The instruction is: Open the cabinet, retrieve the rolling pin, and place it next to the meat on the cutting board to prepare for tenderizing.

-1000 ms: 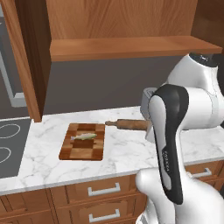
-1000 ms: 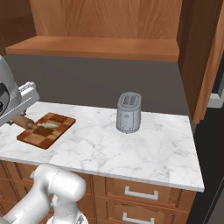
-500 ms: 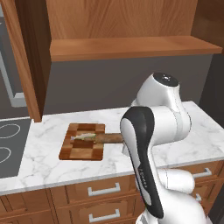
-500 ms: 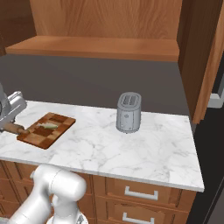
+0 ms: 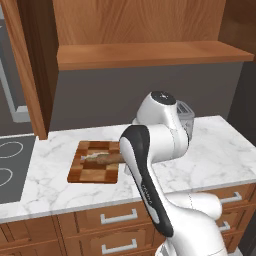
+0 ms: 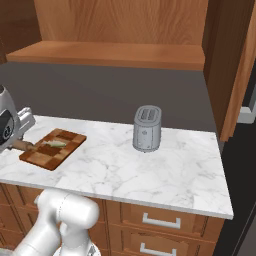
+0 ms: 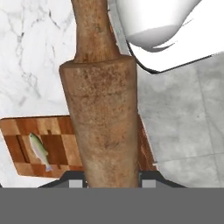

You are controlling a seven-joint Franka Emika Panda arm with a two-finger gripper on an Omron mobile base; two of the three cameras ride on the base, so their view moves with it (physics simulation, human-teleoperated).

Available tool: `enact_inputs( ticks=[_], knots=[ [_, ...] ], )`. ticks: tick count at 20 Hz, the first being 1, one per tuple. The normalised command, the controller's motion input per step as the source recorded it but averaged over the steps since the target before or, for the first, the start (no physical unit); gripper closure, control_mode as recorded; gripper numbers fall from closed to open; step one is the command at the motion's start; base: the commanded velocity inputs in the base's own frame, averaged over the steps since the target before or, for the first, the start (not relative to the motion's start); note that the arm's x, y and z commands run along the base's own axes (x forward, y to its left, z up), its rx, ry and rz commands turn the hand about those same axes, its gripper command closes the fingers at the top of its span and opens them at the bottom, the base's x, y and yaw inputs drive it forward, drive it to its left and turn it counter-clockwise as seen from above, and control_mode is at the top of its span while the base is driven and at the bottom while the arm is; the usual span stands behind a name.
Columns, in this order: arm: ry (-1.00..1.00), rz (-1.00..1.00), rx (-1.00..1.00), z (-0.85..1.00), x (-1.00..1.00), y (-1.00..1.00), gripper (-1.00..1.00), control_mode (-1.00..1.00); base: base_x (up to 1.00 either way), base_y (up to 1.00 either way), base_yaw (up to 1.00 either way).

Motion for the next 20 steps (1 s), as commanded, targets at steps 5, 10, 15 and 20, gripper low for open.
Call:
enact_inputs(
  ticks=[5,10,15,20],
  knots=[
    [0.03,0.0,0.0,-0.36,0.58,0.19,1.0,-1.0,0.0,0.0,0.0],
    [0.03,0.0,0.0,-0.45,0.55,0.13,1.0,-1.0,0.0,0.0,0.0],
    [0.02,0.01,0.0,-0.48,0.6,0.04,1.0,-1.0,0.0,0.0,0.0],
    [0.0,0.01,0.0,-0.51,0.58,0.0,1.0,-1.0,0.0,0.0,0.0]
  ],
)
